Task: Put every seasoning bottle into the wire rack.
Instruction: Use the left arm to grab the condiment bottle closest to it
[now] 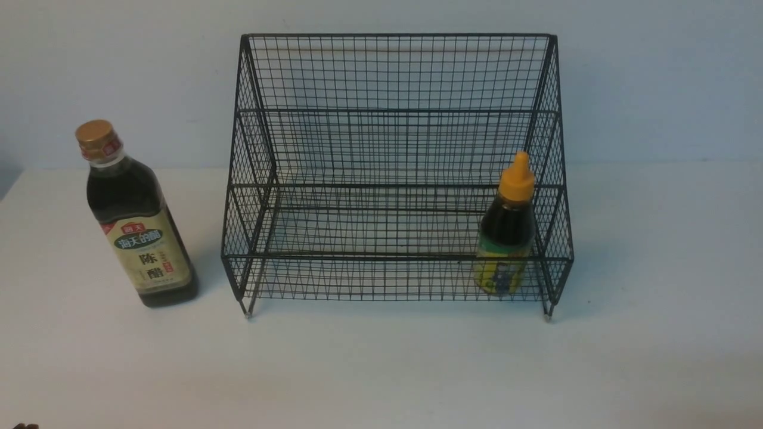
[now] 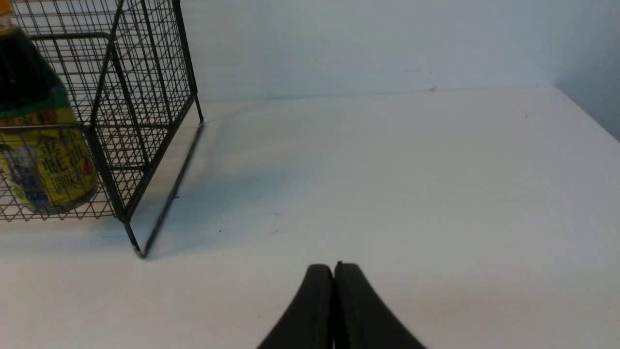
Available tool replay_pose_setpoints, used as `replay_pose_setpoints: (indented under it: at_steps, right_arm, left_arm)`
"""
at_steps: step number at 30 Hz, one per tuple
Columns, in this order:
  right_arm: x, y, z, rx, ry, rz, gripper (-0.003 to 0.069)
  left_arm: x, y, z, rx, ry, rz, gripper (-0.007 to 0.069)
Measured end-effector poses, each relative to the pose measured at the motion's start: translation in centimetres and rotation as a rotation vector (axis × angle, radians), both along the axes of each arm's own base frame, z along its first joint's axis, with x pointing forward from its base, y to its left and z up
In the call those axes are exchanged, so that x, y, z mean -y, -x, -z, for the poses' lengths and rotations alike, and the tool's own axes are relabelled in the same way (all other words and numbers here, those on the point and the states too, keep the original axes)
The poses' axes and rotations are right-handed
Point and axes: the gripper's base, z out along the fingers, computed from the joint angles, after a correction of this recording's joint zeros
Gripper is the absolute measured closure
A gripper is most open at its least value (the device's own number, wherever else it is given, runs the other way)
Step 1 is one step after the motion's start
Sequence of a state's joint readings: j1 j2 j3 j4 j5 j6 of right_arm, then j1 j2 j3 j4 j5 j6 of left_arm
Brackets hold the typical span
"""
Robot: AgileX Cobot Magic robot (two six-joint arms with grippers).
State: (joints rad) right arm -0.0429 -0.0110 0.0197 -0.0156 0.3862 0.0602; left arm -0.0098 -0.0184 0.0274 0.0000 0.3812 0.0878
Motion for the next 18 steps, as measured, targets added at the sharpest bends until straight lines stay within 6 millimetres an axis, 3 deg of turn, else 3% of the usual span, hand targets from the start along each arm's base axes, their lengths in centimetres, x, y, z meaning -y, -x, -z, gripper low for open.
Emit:
replay_pose_setpoints:
  at_steps: [18]
  right_arm:
    - [0.02, 0.0, 0.0, 0.0, 0.006, 0.0, 0.0673]
  left_arm:
    - [0.0, 0.0, 0.0, 0.0, 0.0, 0.0, 0.0629]
